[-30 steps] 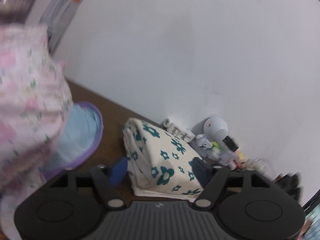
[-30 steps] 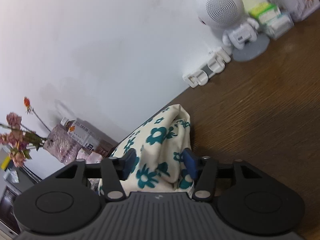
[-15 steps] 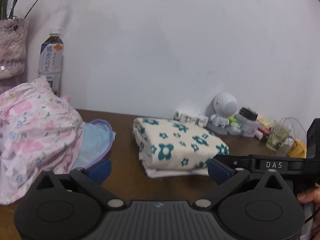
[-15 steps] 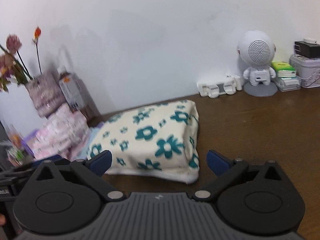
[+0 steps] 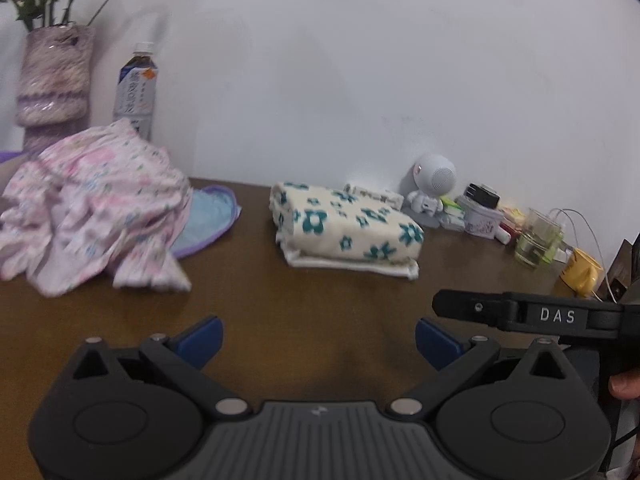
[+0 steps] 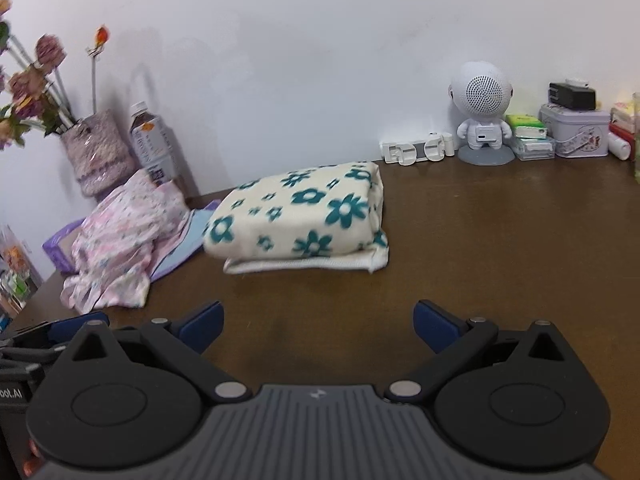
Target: Fold clothes
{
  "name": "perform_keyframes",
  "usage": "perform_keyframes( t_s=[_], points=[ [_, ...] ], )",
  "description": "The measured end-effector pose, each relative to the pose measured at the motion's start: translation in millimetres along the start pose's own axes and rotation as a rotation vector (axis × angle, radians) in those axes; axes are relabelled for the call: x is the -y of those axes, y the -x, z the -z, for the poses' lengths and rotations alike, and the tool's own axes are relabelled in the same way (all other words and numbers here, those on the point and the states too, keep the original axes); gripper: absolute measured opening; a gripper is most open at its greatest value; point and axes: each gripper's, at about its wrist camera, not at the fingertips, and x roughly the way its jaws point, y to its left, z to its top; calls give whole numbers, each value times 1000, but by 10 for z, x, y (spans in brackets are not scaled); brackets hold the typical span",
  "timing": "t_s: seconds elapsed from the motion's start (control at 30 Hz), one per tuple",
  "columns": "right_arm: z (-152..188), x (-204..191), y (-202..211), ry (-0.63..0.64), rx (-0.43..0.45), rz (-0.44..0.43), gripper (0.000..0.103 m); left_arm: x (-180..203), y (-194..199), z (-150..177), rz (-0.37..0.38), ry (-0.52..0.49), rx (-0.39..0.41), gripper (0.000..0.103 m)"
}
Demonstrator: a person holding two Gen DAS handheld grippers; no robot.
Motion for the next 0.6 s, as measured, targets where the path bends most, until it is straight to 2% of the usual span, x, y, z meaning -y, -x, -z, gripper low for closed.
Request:
perform_keyframes(
  t_s=[0.27,0.47,0.6],
  points=[
    [372,-301,570,16,14,21,103,148,709,292,-3,10,36,103],
    [661,-545,1094,22,45,-1,103,270,1297,567,29,-7,52,103],
    [921,-699,1431,33,63,19,103,302,1655,797,47,-31,63,103]
  ],
)
